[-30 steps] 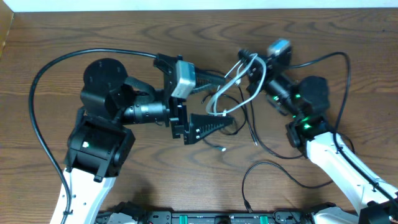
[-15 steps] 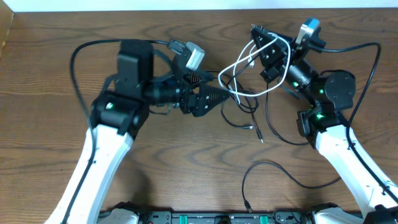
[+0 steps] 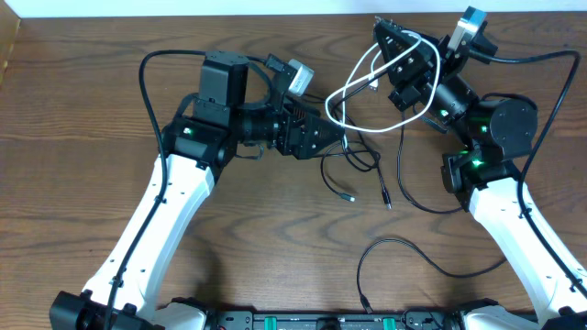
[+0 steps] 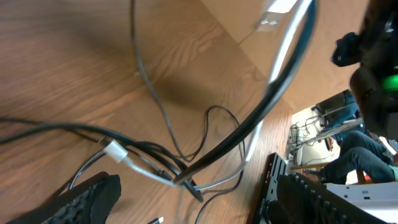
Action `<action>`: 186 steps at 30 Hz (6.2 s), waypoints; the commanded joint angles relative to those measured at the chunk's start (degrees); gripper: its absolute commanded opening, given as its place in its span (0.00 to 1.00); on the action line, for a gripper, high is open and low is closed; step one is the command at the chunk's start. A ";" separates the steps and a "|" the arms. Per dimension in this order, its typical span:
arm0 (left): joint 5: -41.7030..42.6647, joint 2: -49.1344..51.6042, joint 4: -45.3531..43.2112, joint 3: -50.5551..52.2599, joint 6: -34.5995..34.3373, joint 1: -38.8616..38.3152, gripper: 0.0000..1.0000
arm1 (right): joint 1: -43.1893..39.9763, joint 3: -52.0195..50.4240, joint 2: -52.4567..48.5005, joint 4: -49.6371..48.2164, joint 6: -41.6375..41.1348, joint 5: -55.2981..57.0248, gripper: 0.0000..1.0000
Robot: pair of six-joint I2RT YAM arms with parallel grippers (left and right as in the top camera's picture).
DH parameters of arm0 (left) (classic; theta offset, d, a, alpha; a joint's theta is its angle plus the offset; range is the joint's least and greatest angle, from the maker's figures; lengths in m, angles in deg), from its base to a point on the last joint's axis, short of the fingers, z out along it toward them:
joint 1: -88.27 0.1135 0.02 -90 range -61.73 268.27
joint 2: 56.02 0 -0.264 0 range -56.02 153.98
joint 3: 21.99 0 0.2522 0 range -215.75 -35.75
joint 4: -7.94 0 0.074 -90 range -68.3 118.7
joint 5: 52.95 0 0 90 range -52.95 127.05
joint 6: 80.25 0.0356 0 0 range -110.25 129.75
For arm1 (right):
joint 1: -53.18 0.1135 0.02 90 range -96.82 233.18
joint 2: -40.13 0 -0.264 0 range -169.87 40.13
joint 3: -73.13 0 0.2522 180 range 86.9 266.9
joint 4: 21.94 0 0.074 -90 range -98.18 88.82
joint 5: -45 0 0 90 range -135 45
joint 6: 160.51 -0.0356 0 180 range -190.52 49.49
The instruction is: Untangle cables
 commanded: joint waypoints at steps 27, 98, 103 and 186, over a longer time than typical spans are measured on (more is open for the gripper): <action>-58.88 1.81 9.22 -1.16 -15.17 2.58 0.86 | -0.74 1.51 1.20 -1.33 -5.25 -0.94 0.01; -45.27 1.81 15.21 -1.16 -15.28 3.17 0.87 | -57.77 2.27 -9.99 69.79 34.07 49.83 0.01; -45.27 1.81 15.21 -1.16 -15.28 3.17 0.87 | -61.29 2.27 -15.78 69.11 33.29 49.86 0.01; -45.27 1.81 15.21 -1.16 -15.28 3.17 0.87 | -84.50 14.08 -27.19 82.86 29.88 30.45 0.99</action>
